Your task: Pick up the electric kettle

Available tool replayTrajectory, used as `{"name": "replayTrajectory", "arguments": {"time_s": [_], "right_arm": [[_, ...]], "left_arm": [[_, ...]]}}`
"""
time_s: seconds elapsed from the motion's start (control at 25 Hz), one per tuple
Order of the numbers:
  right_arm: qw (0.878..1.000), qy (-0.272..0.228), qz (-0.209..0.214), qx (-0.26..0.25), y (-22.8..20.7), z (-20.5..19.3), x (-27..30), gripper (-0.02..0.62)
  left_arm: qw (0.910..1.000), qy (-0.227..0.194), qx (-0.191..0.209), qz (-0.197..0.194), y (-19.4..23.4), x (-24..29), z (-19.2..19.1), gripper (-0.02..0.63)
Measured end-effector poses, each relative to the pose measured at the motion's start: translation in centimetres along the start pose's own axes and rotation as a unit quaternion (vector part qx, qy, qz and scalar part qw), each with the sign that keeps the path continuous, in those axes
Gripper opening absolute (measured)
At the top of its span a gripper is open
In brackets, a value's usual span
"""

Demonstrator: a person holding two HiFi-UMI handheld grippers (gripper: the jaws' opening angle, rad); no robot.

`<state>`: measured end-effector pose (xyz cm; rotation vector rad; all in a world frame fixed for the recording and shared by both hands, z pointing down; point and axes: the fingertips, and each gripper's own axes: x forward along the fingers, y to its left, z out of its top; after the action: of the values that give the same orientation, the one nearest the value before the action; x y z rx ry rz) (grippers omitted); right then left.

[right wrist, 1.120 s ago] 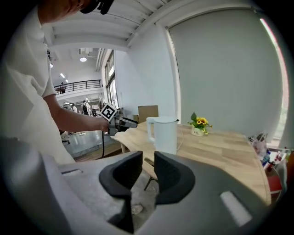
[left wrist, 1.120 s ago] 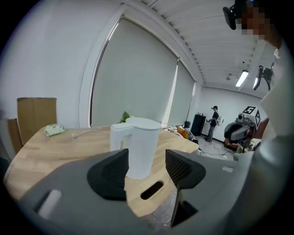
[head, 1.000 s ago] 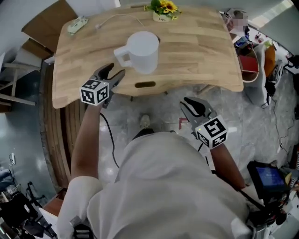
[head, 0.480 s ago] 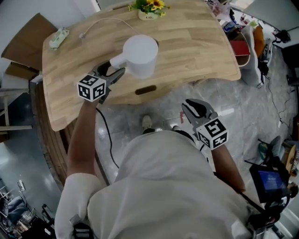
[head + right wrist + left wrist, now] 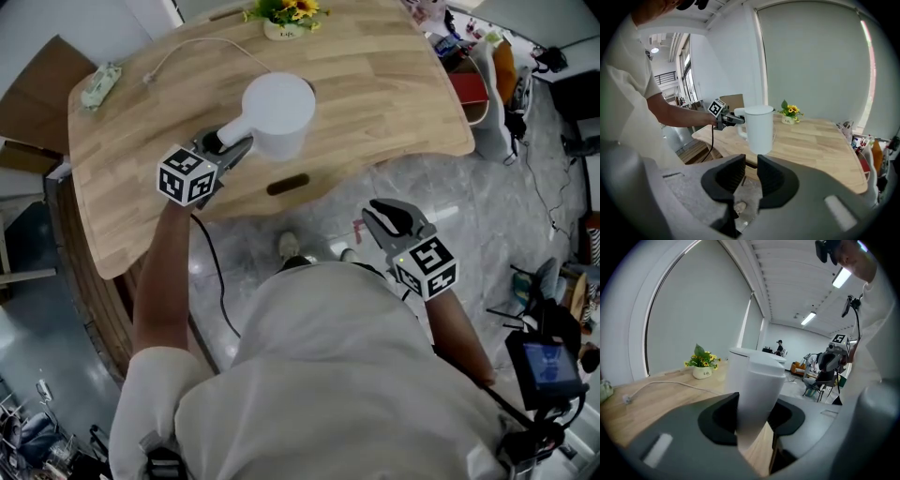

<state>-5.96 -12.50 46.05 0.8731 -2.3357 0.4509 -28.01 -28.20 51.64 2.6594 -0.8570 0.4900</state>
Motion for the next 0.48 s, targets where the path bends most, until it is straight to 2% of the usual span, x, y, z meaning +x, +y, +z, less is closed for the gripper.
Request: {"name": "replayTrajectory", "arguments": {"time_s": [0.48], "right_arm": [[1.000,0.009,0.022,-0.009,1.2,0.6,1.2,0.067]], "left_arm": [[0.9946,-0.015,0.007,0.103,-2.1,-0.4,0.0,0.140]]}}
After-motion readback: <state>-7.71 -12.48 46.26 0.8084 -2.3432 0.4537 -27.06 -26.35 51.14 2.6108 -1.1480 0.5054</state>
